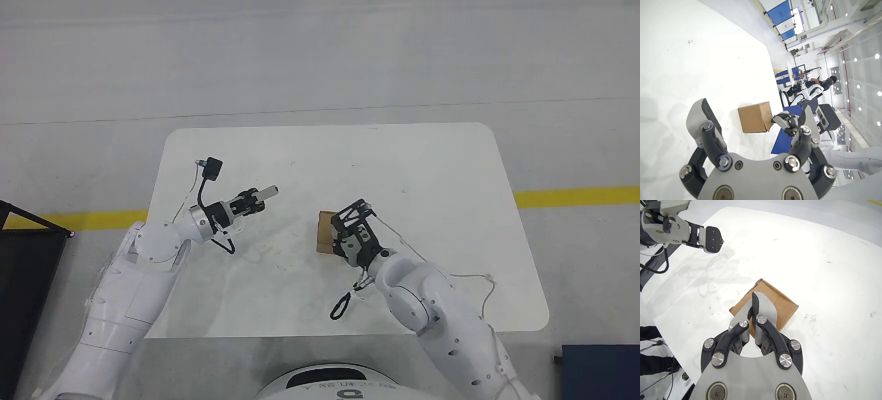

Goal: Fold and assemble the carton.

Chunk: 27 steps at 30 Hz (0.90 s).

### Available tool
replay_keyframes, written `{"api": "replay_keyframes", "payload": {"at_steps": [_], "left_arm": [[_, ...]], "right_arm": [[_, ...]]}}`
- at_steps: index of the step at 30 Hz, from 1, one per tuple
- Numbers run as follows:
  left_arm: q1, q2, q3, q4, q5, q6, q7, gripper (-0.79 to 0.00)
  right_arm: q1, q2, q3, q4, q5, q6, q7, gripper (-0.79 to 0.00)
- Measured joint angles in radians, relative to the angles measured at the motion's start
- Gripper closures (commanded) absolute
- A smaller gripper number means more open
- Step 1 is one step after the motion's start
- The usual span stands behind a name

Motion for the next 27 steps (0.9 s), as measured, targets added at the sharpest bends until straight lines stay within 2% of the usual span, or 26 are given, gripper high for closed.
{"api": "replay_keyframes", "payload": {"at_steps": [5, 9, 13, 18, 21, 27], "left_arm": [[-0.002, -0.001, 0.003, 0.001, -0.001, -0.002, 0.001, -0.785], [-0.005, -0.003, 0.011, 0.001, -0.007, -0.002, 0.004, -0.785], [-0.004, -0.004, 0.017, 0.004, -0.009, -0.004, 0.006, -0.785], [-0.003, -0.004, 0.017, 0.003, -0.013, -0.005, 0.008, -0.785], [-0.004, -0.004, 0.018, 0.002, -0.013, -0.005, 0.009, -0.785], [-0.014, -0.007, 0.026, 0.003, -0.013, -0.003, 0.015, -0.785]], "right_arm": [[-0.089, 0.016, 0.009, -0.111, -0.018, -0.086, -0.004, 0.000], [-0.111, 0.023, -0.012, -0.092, -0.024, -0.163, 0.022, 0.000], [-0.073, 0.017, -0.045, -0.011, -0.038, -0.132, 0.067, 0.000], [-0.007, 0.006, -0.066, 0.074, -0.042, -0.041, 0.103, 0.000], [0.004, 0.004, -0.069, 0.081, -0.052, -0.010, 0.111, 0.000], [-0.025, 0.010, -0.086, 0.039, -0.099, -0.027, 0.154, 0.000]]}}
